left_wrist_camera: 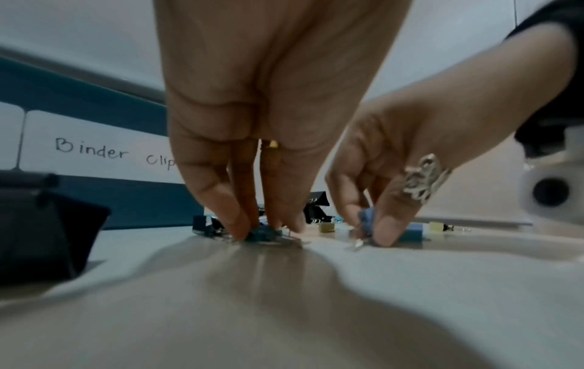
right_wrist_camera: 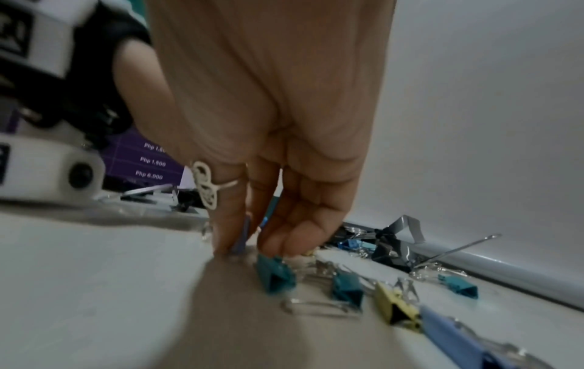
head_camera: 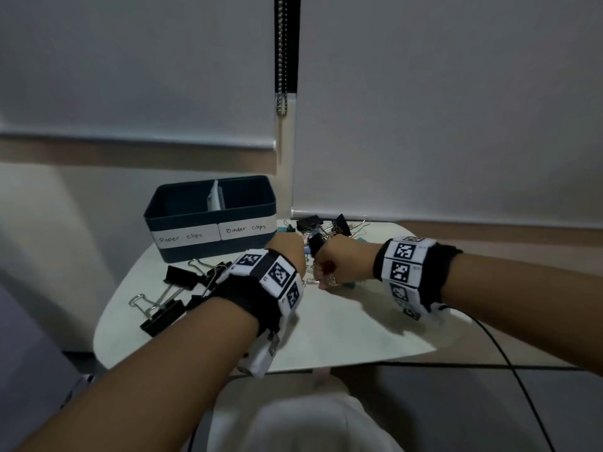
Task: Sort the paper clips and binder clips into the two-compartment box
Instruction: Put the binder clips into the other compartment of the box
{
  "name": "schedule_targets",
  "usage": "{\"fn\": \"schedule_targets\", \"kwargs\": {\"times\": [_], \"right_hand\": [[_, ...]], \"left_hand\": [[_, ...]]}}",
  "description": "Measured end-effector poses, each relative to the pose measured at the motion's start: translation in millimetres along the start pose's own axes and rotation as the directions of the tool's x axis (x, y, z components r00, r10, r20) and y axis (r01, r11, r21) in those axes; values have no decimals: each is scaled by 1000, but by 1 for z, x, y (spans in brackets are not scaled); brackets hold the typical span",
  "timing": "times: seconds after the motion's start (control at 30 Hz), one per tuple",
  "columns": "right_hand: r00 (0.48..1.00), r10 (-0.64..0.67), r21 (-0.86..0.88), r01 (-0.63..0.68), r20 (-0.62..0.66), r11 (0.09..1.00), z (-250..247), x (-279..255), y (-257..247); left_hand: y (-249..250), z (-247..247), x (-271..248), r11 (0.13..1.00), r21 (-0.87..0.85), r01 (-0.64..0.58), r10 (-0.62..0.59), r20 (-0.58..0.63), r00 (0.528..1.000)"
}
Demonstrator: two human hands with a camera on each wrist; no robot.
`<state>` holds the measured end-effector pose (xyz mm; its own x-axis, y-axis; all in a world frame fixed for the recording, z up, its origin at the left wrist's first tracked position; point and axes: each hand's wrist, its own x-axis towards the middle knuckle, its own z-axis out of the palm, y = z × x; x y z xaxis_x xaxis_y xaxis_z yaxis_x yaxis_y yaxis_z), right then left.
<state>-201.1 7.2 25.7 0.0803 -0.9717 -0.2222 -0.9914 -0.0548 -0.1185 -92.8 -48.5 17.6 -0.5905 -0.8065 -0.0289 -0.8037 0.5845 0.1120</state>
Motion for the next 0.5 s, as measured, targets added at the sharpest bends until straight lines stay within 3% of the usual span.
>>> {"fn": "schedule_targets", "kwargs": {"times": [0.3,0.4,0.5], "right_hand": [[995,-17,-40,14,-97,999,-16,-45,21],[972,145,37,-141,-182,989,-17,-62,40],[891,356,225,-299,-282,927,-10,-75,57]], "left_hand": [[0,9,11,985,-150,89,-74,104,992],[0,2,4,982,-172,79,-76,21,997],[-4,-4,-6,950,-306,66,-93,-73,993]]}}
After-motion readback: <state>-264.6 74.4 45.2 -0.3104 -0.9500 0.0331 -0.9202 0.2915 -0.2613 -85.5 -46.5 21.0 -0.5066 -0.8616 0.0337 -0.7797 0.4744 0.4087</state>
